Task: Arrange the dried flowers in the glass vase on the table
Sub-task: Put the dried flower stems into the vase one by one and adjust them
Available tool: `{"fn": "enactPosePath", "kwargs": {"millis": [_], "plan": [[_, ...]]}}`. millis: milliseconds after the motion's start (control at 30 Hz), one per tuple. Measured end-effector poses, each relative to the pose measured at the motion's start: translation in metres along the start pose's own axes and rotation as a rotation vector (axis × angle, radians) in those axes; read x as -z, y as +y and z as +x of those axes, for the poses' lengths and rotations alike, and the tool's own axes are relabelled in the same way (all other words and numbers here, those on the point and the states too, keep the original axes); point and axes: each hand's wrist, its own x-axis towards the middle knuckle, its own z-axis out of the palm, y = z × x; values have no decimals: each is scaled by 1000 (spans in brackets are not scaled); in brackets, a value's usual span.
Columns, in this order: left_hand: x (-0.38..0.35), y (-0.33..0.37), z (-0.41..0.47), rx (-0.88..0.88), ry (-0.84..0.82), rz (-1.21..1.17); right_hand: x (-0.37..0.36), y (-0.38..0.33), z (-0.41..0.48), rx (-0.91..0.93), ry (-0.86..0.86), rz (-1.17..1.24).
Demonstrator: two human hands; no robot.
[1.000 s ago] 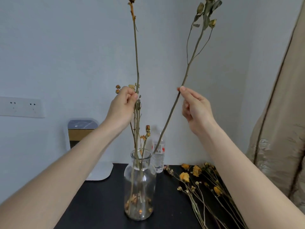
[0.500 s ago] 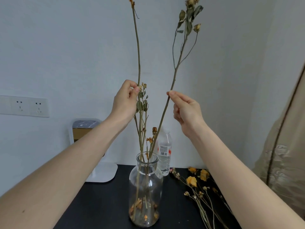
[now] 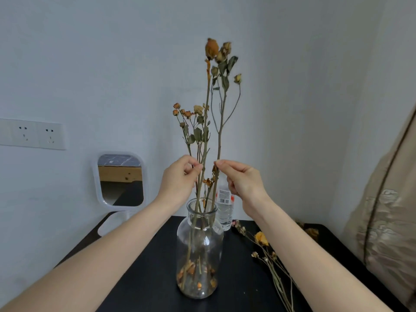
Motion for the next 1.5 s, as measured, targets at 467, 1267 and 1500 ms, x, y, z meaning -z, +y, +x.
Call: {"fn": "enactPosePath", "kwargs": {"millis": [467, 1267, 1500], "plan": [[4, -24, -32, 74, -67, 387, -2, 40, -7, 81, 11, -368], [-166, -30, -158, 369, -705, 180, 199, 118, -81, -398, 227, -744], [-200, -33, -152, 414, -620, 327, 206, 134, -84, -397, 69, -1014]]}}
